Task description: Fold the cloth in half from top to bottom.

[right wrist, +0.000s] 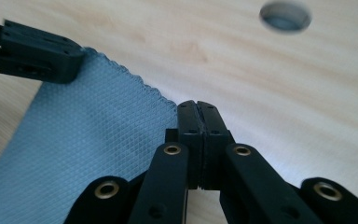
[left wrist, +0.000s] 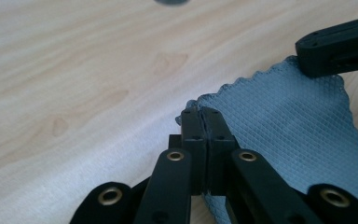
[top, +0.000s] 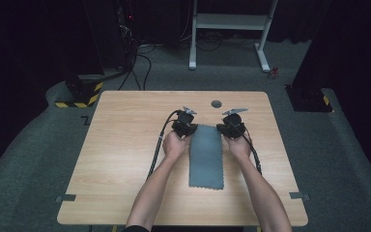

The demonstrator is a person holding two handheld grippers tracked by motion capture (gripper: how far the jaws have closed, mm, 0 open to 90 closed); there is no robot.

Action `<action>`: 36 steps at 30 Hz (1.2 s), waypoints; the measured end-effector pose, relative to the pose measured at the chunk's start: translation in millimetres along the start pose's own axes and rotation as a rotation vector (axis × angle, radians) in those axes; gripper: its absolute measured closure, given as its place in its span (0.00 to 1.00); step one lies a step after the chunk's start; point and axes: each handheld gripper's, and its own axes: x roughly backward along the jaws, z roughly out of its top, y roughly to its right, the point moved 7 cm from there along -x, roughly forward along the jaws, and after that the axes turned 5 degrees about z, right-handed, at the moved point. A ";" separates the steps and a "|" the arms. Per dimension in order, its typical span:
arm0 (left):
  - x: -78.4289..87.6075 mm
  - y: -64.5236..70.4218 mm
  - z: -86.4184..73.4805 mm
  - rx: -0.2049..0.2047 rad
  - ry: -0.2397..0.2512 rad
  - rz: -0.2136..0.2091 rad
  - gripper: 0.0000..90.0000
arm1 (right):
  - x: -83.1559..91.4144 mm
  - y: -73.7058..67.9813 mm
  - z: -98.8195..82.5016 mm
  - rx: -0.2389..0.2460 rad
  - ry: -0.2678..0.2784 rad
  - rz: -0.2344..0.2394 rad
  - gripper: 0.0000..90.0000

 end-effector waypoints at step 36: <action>28.2 15.9 -23.1 -0.033 0.024 -0.102 0.98 | 23.3 -18.7 -24.4 0.069 0.024 0.078 1.00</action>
